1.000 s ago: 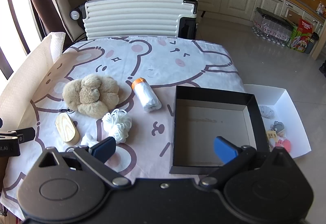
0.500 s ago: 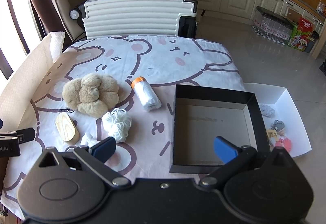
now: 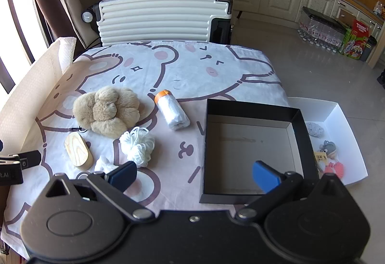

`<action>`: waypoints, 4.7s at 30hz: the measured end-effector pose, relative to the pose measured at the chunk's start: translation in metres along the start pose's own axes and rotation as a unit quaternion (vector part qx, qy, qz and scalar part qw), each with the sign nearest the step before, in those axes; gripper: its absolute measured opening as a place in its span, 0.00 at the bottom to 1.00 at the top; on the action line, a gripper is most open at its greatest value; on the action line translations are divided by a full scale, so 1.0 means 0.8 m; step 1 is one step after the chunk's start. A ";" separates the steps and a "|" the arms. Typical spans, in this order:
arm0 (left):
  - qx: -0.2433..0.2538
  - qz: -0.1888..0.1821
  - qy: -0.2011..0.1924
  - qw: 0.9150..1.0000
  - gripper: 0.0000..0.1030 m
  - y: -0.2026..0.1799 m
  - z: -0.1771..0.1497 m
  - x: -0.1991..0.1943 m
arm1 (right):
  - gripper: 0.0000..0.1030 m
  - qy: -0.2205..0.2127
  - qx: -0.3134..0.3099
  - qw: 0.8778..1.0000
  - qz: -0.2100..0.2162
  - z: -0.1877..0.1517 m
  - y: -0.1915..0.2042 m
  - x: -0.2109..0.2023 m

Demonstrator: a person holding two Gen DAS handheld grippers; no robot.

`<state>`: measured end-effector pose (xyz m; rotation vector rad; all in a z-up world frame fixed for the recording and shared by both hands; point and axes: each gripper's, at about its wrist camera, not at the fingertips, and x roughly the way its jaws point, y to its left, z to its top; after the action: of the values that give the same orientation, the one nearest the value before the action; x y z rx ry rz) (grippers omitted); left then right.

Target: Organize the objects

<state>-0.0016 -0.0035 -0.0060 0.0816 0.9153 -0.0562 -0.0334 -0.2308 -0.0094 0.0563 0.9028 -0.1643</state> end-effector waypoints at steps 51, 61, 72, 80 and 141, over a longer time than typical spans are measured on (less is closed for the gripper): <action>0.012 0.000 0.001 1.000 1.00 -0.005 0.015 -0.009 | 1.00 0.007 0.005 1.000 0.002 0.002 0.002 -0.004; 0.020 0.008 -0.009 1.000 1.00 -0.012 0.055 -0.021 | 1.00 -0.007 0.045 0.999 0.022 0.052 0.006 -0.027; 0.024 0.007 -0.008 1.000 1.00 -0.021 0.089 0.005 | 1.00 -0.024 0.047 0.998 0.020 0.114 0.022 -0.015; 0.020 -0.019 0.037 0.999 0.98 -0.007 0.062 0.054 | 1.00 0.020 0.048 0.998 0.028 0.097 0.043 0.048; 0.159 -0.112 0.182 0.964 0.43 -0.055 -0.018 0.171 | 0.36 0.192 0.141 0.963 0.128 0.061 0.057 0.220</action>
<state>0.0666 -0.0480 -0.1255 0.2944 1.2764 -0.4101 0.1187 -0.2125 -0.1182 0.4826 1.2447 -0.0379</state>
